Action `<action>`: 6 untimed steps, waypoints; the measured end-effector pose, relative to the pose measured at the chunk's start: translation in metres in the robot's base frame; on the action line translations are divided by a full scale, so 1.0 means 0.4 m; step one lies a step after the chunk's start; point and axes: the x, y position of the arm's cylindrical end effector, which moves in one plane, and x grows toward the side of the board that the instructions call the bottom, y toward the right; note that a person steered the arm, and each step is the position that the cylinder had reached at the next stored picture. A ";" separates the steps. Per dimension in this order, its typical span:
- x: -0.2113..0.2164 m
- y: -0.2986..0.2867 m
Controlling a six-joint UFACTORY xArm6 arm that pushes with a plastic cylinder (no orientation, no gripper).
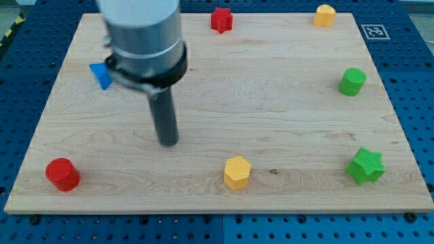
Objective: Point at yellow hexagon
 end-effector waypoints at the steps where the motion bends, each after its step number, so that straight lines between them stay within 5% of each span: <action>1: 0.138 0.056; 6: 0.207 0.266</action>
